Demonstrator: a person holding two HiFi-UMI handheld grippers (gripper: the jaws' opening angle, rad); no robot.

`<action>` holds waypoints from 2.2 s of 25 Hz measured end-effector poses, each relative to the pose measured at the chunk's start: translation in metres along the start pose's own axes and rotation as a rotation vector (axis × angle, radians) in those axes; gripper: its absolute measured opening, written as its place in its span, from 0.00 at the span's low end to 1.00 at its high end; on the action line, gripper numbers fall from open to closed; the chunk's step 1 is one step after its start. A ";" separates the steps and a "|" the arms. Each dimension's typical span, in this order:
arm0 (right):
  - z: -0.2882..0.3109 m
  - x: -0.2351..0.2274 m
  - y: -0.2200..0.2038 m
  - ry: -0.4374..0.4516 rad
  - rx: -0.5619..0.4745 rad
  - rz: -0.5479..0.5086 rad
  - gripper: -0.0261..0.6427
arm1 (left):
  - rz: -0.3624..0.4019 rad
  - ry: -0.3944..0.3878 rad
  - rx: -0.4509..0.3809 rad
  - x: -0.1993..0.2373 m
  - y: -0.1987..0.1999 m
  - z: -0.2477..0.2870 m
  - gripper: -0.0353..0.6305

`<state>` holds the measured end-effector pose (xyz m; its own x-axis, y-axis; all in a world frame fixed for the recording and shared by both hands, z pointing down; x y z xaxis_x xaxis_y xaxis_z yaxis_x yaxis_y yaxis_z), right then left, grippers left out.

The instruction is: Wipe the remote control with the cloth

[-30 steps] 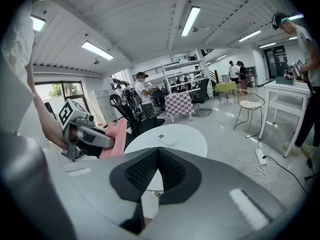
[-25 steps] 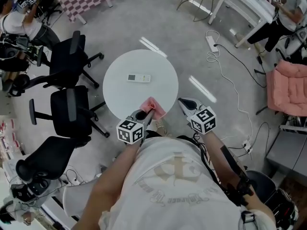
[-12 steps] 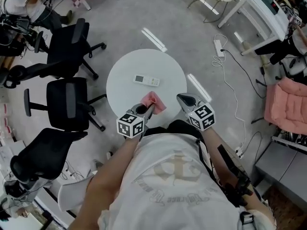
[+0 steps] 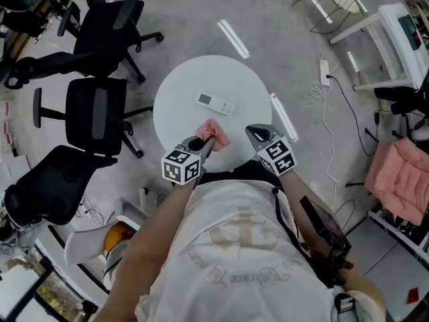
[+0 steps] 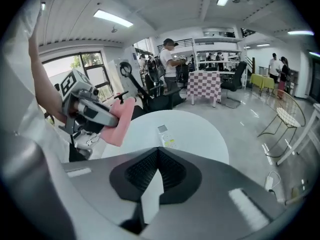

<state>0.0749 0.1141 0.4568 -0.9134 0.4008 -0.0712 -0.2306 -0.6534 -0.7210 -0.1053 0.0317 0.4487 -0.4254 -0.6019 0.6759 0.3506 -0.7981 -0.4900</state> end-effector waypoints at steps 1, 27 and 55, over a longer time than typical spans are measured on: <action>0.004 -0.004 -0.002 0.018 0.016 -0.028 0.05 | -0.008 0.012 -0.004 -0.001 0.001 0.003 0.09; 0.123 -0.028 -0.002 0.118 0.219 -0.239 0.40 | -0.078 0.184 0.037 0.049 0.032 0.048 0.09; 0.129 -0.017 0.003 0.142 0.258 -0.411 0.37 | 0.114 0.142 0.496 0.039 0.055 0.136 0.09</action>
<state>0.0466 0.0221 0.5448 -0.6789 0.7302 0.0771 -0.6537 -0.5533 -0.5162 0.0104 -0.0320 0.5230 -0.4587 -0.7093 0.5353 0.7392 -0.6389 -0.2131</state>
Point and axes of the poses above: the fingertips, and each gripper's own axes: z forward along the fingers, x to its left, y out of its top, the point moved 7 cm from there along -z, backward along the fingers, and after that the axes turned 11 degrees about -z, right-handed, at the moved point
